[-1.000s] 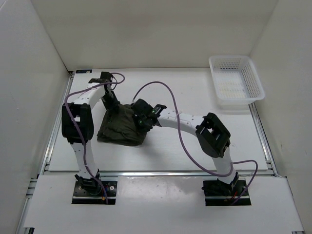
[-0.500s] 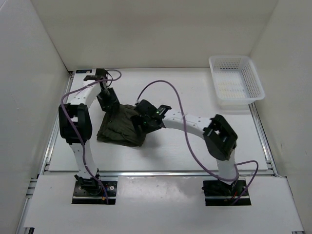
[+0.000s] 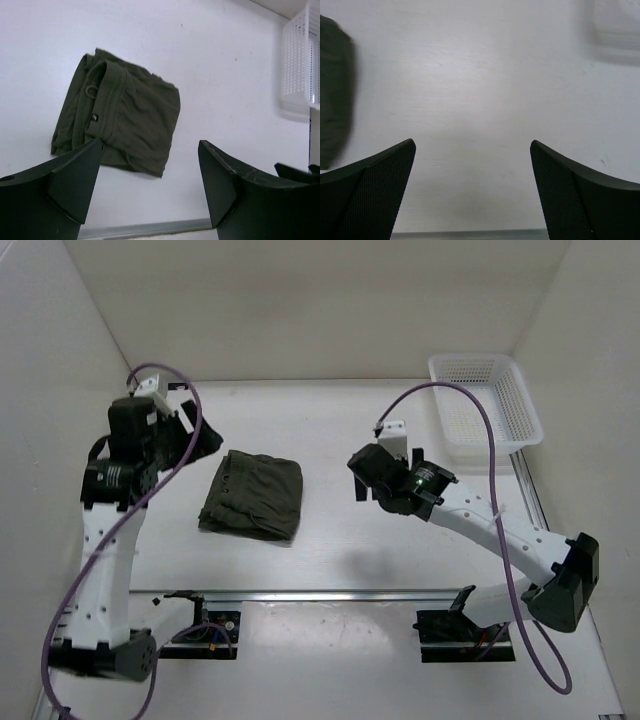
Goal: Fold and stack the shorts
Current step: Fold the shorts
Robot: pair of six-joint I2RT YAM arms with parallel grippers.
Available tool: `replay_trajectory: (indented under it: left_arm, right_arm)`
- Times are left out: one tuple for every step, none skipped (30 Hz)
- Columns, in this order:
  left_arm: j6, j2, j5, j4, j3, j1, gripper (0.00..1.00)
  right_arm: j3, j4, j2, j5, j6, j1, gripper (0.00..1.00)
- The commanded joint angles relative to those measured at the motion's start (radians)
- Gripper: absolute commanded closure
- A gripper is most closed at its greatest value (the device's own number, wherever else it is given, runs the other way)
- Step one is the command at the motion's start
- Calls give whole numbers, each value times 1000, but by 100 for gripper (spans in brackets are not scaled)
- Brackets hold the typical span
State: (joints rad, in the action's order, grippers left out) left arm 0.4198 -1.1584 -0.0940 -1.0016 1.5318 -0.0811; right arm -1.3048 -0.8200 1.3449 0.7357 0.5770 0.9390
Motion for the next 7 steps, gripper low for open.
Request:
replay_trajectory:
  left_arm:
    - [26, 144, 39, 49, -166, -3, 10]
    - [27, 178, 57, 60, -195, -3, 10]
    - [36, 207, 75, 60, -220, -3, 10]
    - [36, 256, 92, 60, -255, -3, 10]
    - [45, 278, 102, 60, -271, -3, 10]
    - [45, 298, 102, 60, -285, -3, 10]
    - [45, 313, 102, 60, -294, -3, 10]
  right_arm:
    - [62, -155, -74, 132, 139, 3, 0]
    - [94, -166, -94, 143, 156, 3, 0]
    - [111, -166, -131, 155, 168, 3, 0]
    - [127, -177, -147, 156, 179, 3, 0]
    - [163, -177, -167, 156, 190, 3, 3]
    - [177, -154, -194, 156, 178, 3, 5]
    - [177, -145, -205, 166, 178, 3, 3]
